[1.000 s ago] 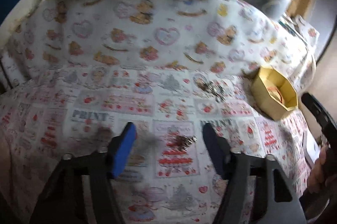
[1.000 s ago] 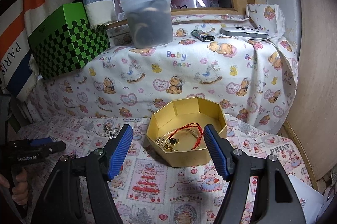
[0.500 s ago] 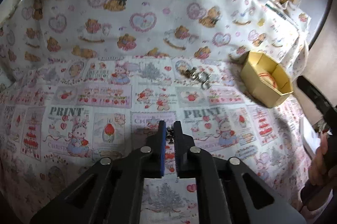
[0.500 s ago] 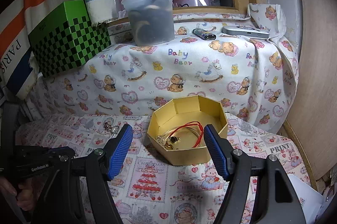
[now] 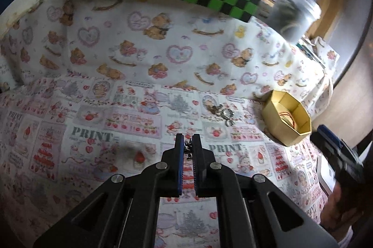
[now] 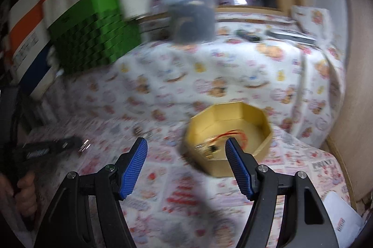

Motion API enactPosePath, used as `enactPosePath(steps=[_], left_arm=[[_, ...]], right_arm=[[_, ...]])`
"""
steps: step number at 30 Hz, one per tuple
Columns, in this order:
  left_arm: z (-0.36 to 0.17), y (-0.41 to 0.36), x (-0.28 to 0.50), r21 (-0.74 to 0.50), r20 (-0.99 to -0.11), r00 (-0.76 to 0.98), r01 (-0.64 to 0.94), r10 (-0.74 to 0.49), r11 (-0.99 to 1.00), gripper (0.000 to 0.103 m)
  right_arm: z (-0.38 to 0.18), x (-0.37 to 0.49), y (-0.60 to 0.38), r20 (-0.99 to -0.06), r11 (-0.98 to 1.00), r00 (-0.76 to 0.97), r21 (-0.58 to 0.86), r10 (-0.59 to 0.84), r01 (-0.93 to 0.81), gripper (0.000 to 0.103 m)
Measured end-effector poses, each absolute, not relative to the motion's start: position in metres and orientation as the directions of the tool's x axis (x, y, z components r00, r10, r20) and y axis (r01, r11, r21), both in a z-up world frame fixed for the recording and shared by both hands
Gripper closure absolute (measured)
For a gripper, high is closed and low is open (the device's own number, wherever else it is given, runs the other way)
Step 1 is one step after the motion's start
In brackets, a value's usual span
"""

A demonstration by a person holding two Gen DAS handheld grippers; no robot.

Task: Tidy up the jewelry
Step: 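Lift the charm with the left gripper while the right gripper grasps a small silver ring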

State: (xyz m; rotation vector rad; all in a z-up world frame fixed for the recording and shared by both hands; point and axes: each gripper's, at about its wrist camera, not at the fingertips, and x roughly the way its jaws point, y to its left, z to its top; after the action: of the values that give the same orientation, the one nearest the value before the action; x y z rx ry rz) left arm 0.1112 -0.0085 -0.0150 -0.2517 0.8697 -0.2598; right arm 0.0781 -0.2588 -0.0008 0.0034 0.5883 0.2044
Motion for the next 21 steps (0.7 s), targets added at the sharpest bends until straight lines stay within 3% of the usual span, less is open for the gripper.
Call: enactPosePath(steps=[2, 4, 6, 14, 21], left_arm=[[-0.016, -0.007, 0.112, -0.318, -0.715, 0.623, 0.113, -0.317, 0.941, 0.097], [-0.014, -0.004, 0.11, -0.31, -0.708, 0.637, 0.108, -0.305, 0.945, 0.097], [-0.013, -0.003, 0.11, -0.303, -0.705, 0.646, 0.099, -0.293, 0.948, 0.097], [-0.021, 0.001, 0.114, -0.29, -0.718, 0.645, 0.068, -0.264, 0.955, 0.097], [-0.016, 0.007, 0.114, -0.302, -0.708, 0.656, 0.054, -0.262, 0.952, 0.097]], right_arm=[[-0.004, 0.077, -0.248, -0.563, 0.971, 0.797, 0.048, 0.218, -0.232, 0.042], [-0.012, 0.084, -0.237, -0.611, 0.961, 0.751, 0.067, 0.252, -0.268, 0.059], [-0.017, 0.096, -0.23, -0.657, 0.961, 0.709, 0.096, 0.256, -0.258, 0.064], [-0.027, 0.152, -0.179, -0.807, 0.974, 0.568, 0.035, 0.16, -0.225, 0.066], [-0.046, 0.183, -0.158, -0.836, 0.982, 0.544, -0.04, 0.068, -0.184, 0.068]])
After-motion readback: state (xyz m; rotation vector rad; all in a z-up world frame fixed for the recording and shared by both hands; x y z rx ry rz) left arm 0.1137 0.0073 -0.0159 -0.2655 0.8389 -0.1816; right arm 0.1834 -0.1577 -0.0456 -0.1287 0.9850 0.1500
